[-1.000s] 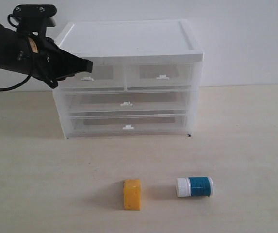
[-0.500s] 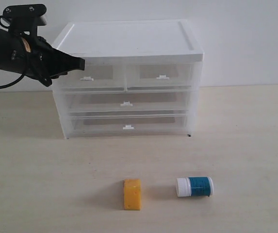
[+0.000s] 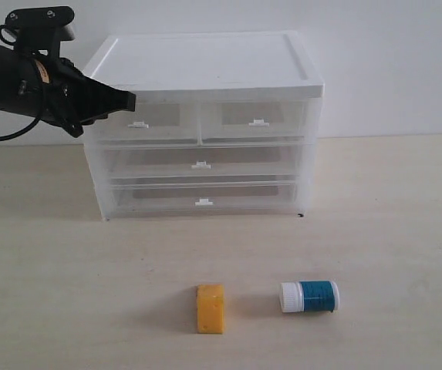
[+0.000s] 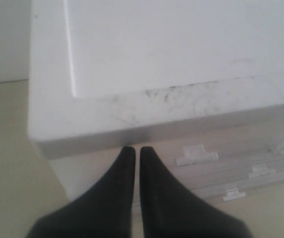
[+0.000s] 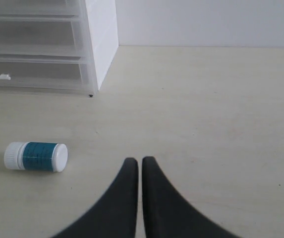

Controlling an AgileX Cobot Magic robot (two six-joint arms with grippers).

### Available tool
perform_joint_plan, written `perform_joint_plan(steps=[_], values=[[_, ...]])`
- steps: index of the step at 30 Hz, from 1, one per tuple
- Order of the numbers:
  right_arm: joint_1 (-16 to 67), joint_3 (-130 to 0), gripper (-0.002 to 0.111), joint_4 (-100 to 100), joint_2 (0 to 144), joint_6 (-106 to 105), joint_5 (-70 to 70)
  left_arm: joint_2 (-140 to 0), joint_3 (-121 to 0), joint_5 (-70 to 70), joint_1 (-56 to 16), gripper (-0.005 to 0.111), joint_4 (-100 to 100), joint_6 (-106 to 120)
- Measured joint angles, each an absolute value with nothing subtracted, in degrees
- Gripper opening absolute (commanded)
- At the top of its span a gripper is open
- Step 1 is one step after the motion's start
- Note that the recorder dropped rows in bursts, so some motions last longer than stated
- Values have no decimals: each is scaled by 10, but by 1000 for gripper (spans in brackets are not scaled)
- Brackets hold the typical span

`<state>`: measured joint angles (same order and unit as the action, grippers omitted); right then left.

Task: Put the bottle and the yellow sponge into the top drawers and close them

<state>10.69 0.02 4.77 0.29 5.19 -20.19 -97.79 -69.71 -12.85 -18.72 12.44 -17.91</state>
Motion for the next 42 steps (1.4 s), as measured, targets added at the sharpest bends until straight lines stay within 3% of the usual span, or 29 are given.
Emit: perform_joint_plan(steps=[13,31,42], values=[[107,0,0,48,3,52,-200,-978,-697,-126,-187,4,116,-179],[107,0,0,21,3,57,-68,-979,-698,-128,-187,4,116,-179],[107,0,0,-229,3,238,102,-979,-698,-128,-187,4,116,-179]])
